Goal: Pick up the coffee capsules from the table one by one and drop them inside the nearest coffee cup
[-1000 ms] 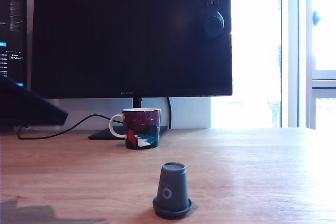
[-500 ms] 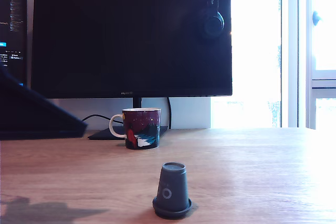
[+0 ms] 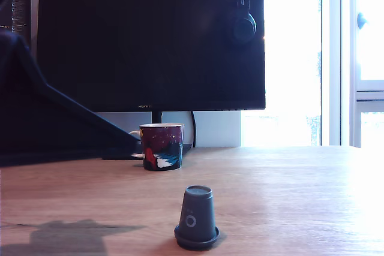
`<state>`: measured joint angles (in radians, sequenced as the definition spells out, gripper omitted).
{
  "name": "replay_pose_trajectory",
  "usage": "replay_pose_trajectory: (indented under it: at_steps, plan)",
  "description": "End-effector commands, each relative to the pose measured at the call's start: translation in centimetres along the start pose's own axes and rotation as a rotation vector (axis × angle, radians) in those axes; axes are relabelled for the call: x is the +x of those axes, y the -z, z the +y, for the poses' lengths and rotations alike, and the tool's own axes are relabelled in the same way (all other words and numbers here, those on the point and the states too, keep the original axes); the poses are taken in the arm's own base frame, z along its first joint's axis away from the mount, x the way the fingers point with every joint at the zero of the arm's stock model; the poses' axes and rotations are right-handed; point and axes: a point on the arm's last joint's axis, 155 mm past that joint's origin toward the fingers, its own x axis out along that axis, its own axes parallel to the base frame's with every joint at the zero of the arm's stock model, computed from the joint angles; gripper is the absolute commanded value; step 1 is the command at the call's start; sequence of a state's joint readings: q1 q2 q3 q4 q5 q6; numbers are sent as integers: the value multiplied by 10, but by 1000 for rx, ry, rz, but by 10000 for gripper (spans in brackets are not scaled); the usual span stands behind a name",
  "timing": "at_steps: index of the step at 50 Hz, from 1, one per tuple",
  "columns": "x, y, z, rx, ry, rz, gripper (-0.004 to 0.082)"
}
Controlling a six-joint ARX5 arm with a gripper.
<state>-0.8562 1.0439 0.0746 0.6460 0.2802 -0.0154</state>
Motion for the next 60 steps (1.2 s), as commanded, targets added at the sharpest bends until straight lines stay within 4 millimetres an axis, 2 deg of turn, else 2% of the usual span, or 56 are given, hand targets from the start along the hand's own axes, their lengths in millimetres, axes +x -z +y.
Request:
replay_pose_trajectory:
  at_steps: [1, 15, 30, 46, 60]
  plan:
    - [1, 6, -3, 9, 13, 4, 722]
    - [12, 2, -2, 18, 25, -29, 722]
    - [34, 12, -3, -3, 63, 47, 722]
    - [58, 8, -16, 12, 115, 80, 721]
    - [70, 11, -11, -2, 104, 131, 706]
